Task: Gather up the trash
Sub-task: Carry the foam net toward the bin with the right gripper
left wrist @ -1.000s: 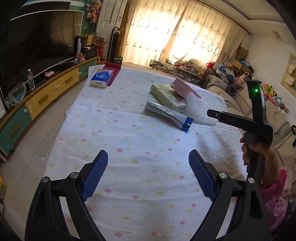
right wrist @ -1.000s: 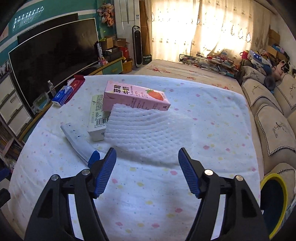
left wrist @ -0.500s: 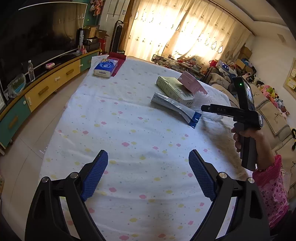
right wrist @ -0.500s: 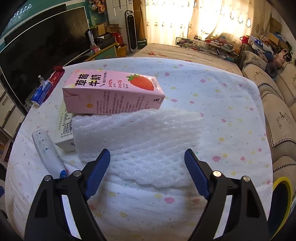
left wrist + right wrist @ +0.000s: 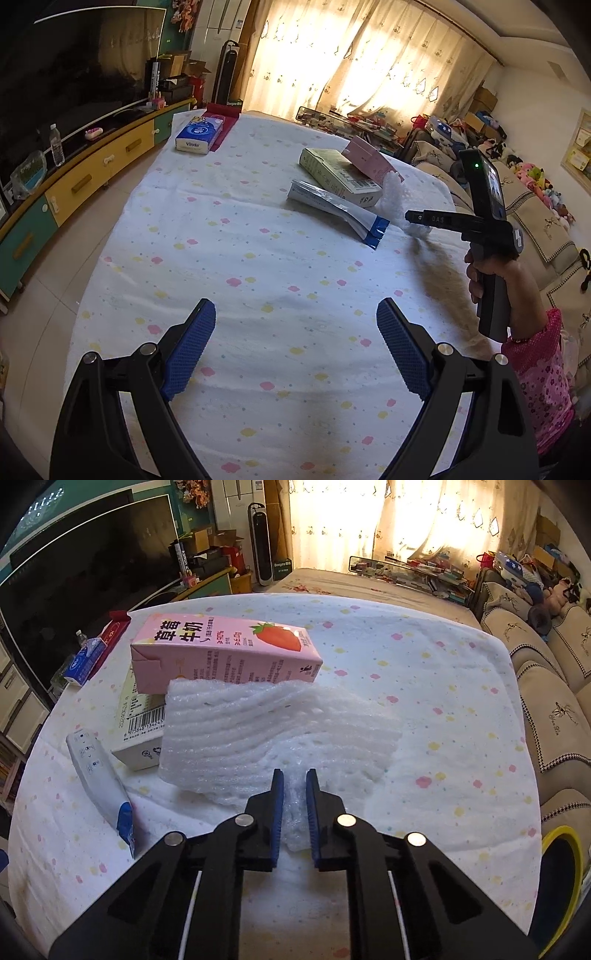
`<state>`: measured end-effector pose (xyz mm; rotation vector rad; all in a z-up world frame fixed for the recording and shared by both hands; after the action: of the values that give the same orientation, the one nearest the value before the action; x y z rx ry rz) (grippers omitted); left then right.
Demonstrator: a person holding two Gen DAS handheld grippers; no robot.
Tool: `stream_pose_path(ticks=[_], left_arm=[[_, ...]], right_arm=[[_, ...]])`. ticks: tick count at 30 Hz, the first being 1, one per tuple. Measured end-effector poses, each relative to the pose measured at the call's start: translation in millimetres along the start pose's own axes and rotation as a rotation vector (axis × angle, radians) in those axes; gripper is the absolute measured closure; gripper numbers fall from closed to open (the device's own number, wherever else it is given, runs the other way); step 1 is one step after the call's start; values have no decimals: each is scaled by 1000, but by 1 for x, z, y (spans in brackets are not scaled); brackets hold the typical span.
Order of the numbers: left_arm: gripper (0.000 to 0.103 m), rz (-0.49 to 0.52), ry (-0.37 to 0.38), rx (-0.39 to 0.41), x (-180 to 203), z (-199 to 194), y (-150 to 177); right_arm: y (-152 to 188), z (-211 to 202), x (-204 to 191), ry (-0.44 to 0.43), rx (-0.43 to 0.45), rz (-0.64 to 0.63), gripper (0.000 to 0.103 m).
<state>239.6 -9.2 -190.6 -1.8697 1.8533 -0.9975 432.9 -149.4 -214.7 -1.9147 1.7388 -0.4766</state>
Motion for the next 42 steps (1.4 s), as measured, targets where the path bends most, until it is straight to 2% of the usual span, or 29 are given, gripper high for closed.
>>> stream_pose_path(ticks=[4, 10, 18, 31, 42], left_arm=[[15, 5, -2, 5, 2, -3, 0], [15, 19, 4, 7, 9, -3, 1], [15, 60, 22, 5, 31, -4, 3], [15, 123, 44, -9, 78, -3, 6], [15, 199, 55, -45, 126, 13, 13]], right_arm=[[7, -17, 3, -26, 18, 25, 94], [18, -74, 10, -60, 125, 53, 94], [43, -137, 37, -43, 233, 105, 93], [95, -173, 143, 60, 275, 264, 93], [146, -167, 250, 177, 242, 431, 92]])
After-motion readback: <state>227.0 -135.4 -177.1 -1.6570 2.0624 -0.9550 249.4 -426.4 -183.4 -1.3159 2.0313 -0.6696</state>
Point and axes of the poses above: each gripper's, at about its wrist camera, not at the fingertips, and z roughly the way its jaws point, x to its right, y to its underside, the point moved 9 cm from there along z, roughly the way its jaws point, and after that the axes turned 2 degrees about z, right-handed, at the moved point
